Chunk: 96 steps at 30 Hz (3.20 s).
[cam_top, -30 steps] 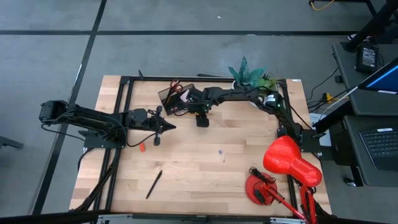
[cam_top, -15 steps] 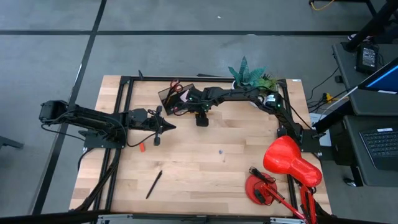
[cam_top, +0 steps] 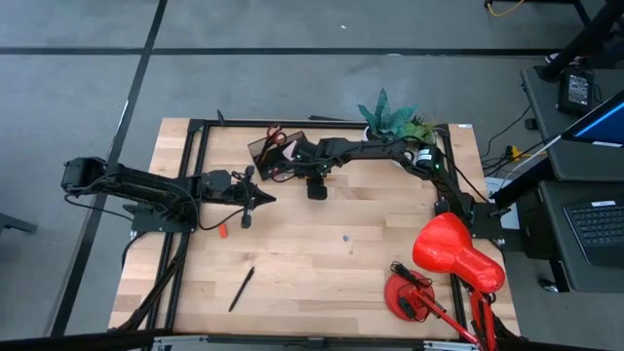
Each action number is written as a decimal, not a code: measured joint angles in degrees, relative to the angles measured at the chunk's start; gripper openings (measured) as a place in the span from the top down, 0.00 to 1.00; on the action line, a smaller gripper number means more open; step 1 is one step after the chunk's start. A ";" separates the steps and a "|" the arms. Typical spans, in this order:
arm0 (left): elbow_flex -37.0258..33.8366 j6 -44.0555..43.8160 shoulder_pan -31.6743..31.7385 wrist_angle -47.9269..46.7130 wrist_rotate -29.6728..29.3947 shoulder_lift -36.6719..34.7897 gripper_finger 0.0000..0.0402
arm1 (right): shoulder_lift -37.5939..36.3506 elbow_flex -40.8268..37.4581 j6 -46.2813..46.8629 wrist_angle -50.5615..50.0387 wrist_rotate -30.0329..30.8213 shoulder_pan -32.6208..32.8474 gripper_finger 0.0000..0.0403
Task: Pick and place office supplies into organizer
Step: Put the pencil into the desk organizer
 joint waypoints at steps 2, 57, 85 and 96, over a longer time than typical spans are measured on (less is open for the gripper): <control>0.00 0.00 -0.02 0.00 0.00 0.00 0.99 | 0.06 -0.01 0.03 -0.13 -2.83 -0.24 0.68; 0.00 -0.85 0.00 -0.02 0.00 0.00 1.00 | 0.87 -0.05 1.14 1.79 -3.23 -0.61 0.94; 0.00 -0.81 -0.01 -0.02 0.00 -0.01 0.99 | -0.29 -0.21 1.28 0.47 -3.45 -0.17 0.94; 0.00 0.20 0.00 0.00 0.00 0.00 0.99 | -0.39 -0.16 1.30 0.08 -3.43 0.66 0.94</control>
